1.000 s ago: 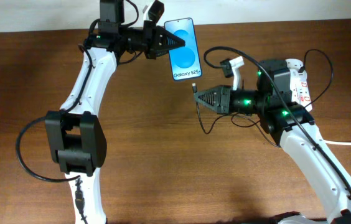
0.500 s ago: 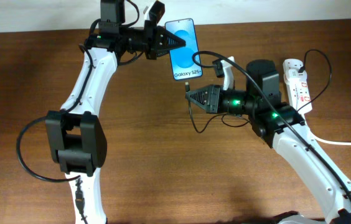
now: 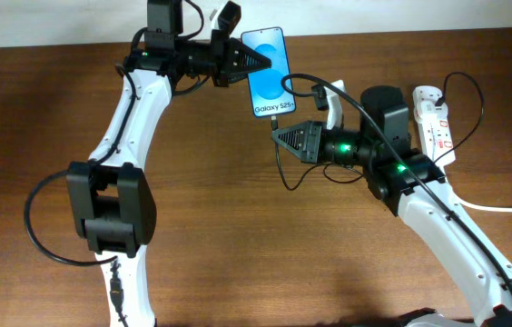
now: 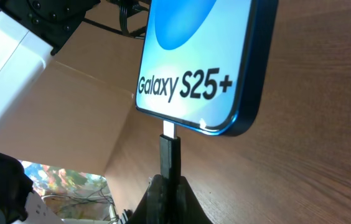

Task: Plug charger to phone and switch on socket
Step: 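Move the plug under the phone's bottom port, then push the plug upward into the phone's charging port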

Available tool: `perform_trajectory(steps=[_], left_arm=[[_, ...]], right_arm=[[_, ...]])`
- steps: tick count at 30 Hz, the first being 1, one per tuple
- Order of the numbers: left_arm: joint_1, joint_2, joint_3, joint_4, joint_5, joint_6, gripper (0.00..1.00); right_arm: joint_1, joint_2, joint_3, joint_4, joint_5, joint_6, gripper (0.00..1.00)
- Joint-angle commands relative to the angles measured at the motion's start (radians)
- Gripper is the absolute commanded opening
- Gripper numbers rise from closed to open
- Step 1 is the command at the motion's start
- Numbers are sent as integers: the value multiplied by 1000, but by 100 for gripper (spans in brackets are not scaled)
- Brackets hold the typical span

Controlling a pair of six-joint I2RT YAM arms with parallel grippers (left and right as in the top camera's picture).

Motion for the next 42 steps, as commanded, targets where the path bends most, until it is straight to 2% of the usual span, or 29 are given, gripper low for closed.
perform_trajectory(steps=[1,42], left_arm=[[-6,-51,25,-3,44,16,0],[-6,-51,25,-2,44,17,0]], right_arm=[[2,5,1,6,39,-3,4],[1,4,1,35,63,-2,4]])
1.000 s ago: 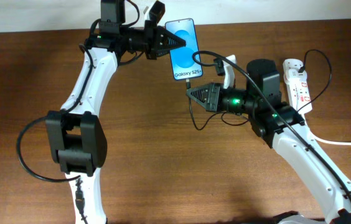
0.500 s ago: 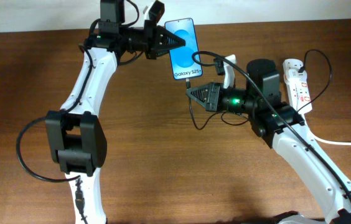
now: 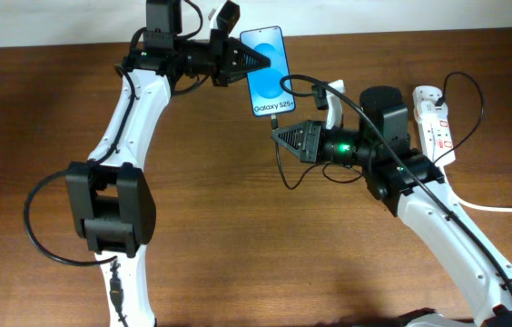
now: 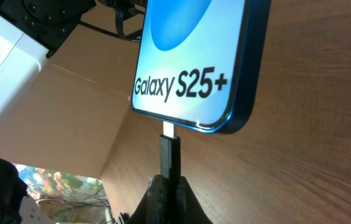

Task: Plug charger to phone and switch on socket
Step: 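Push the plug upward into the phone's charging port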

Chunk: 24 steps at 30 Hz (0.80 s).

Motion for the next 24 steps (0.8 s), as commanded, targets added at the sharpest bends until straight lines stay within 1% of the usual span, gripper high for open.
perform_trajectory(steps=[1,7,24], left_arm=[[-8,-51,25,-2,49,17,0],[-8,-51,25,-2,48,17,0],[-8,-51,25,-2,47,16,0]], right_arm=[[-3,4,2,26,35,-2,4],[-57,3,2,24,-21,-2,4],[-55,3,2,6,-23,3,4]])
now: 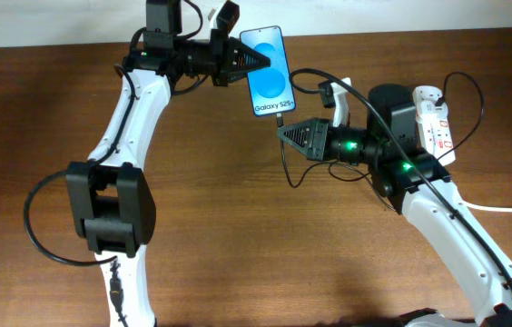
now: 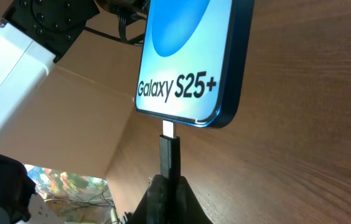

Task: Plug charger to phone and switch on socket
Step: 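Push the plug upward into the phone's charging port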

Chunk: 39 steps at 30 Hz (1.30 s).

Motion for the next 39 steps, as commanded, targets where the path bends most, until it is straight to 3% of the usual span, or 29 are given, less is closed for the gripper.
perform_trajectory(steps=[1,39], left_arm=[[-9,-51,25,-2,61,16,0],[-15,-51,25,-1,60,18,0]], right_arm=[[-15,3,2,10,19,4,4],[16,3,2,-6,16,6,4]])
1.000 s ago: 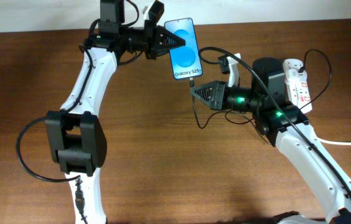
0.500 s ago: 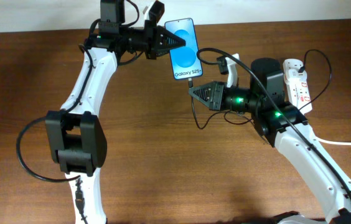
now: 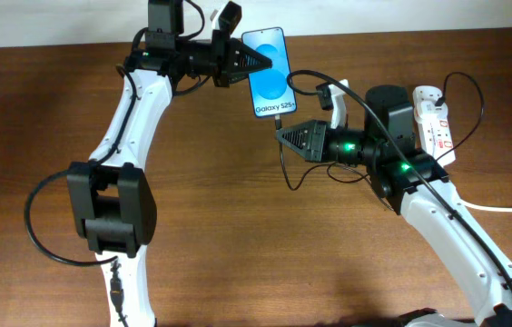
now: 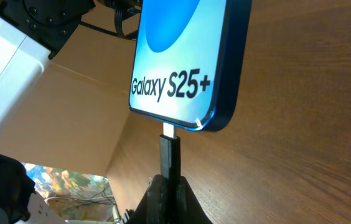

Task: Plug charger to phone and switch on socket
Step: 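Push the plug upward into the phone's charging port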

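A blue-edged phone [image 3: 269, 71] with a lit "Galaxy S25+" screen [image 4: 182, 56] is at the back of the table. My left gripper [image 3: 258, 60] is shut on its left edge. My right gripper [image 3: 280, 134] [image 4: 169, 182] is shut on the black charger plug [image 4: 169, 158], just below the phone. The plug's metal tip [image 4: 169, 129] points up at the phone's bottom edge and stays in sight, right under the edge. A white socket strip [image 3: 436, 123] lies at the far right; its switch cannot be made out.
A black cable [image 3: 285, 173] loops from the plug past my right arm toward the socket strip. Another black cable [image 3: 469, 95] arcs over the strip. My left arm's base [image 3: 111, 209] stands at the left on the brown wooden table [image 3: 238, 245].
My right gripper with the plug has shifted slightly to the left. In the right wrist view the phone's bottom edge sits a little further left over the tip. My left gripper keeps the phone still.
At every earlier moment my left gripper held the phone and my right gripper held the plug with its tip right under the phone's bottom edge. The right arm made only small sideways shifts. The metal tip has stayed visible throughout.
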Available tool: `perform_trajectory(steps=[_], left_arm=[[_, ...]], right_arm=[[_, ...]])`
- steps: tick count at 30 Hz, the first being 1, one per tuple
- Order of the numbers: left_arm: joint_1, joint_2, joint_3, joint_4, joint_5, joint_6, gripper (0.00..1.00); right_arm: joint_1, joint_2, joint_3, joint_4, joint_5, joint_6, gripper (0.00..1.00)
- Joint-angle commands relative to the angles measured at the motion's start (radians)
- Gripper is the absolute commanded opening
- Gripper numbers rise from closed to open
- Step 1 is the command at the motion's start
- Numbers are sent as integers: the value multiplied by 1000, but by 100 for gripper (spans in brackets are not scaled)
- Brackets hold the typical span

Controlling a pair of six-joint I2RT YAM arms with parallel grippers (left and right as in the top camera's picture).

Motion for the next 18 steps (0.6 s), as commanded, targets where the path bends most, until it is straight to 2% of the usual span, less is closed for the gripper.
perform_trajectory(steps=[1,18], left_arm=[[-10,-51,25,1,49,33,0],[-29,-51,25,-3,51,53,0]], right_arm=[[5,3,2,16,12,2,4],[5,3,2,24,24,2,4]])
